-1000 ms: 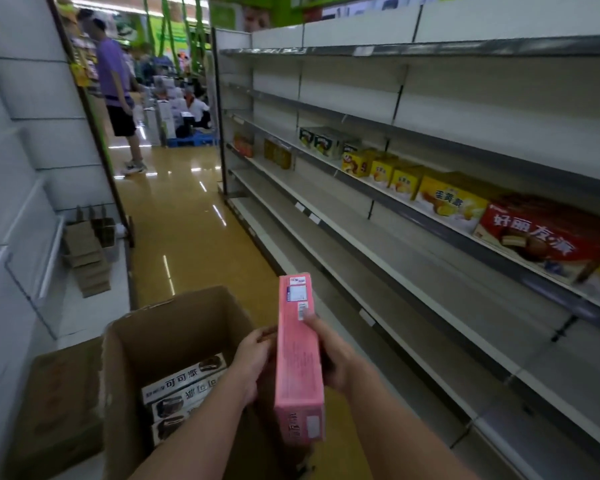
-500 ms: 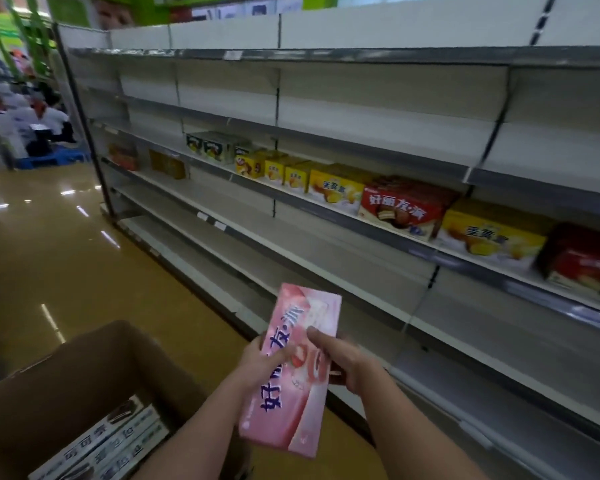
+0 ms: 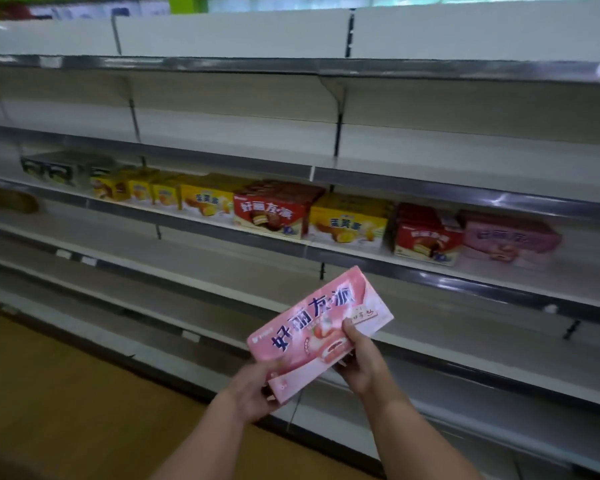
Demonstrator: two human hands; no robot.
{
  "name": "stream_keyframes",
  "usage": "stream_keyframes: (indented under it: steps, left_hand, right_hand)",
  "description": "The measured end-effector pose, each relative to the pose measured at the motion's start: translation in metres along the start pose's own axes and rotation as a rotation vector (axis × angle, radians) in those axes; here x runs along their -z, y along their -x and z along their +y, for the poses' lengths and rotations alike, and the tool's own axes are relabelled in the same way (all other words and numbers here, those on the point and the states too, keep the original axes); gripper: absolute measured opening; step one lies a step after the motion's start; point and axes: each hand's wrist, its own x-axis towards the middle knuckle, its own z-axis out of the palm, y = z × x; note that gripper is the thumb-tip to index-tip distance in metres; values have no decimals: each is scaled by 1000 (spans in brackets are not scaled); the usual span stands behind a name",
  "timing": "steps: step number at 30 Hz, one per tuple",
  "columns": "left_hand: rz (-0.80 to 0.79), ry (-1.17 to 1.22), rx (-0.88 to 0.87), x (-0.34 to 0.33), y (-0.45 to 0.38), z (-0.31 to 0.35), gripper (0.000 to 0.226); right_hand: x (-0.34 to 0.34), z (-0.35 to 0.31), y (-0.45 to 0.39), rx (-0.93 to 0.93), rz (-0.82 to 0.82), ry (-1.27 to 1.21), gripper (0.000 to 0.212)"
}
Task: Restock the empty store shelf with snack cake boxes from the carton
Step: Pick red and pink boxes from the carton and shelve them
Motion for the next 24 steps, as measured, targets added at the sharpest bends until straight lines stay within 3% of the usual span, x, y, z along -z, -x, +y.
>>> stream_keyframes:
  steps: [5,9,13,20,24]
  left_hand:
    - [-55,-77,-113,-67,-30,4,52]
    - [-56,-234,-125,-135,-59,3,49]
    - [-47,-310,-175,-196,-89,-3,59]
    - [-77,-496,-321,-287,-128,-28,54]
    - [-66,-578,-352,-335,-151,-30,52]
  right_hand:
    - [84,-71,-6,151,306,65,67]
    - [141,-108,-4,181,408,209,48]
    - [190,-140,-4,234,495,295,50]
    - [258,-193,-2,324,662,346,46]
    - [295,-211,-18,306,838,588,49]
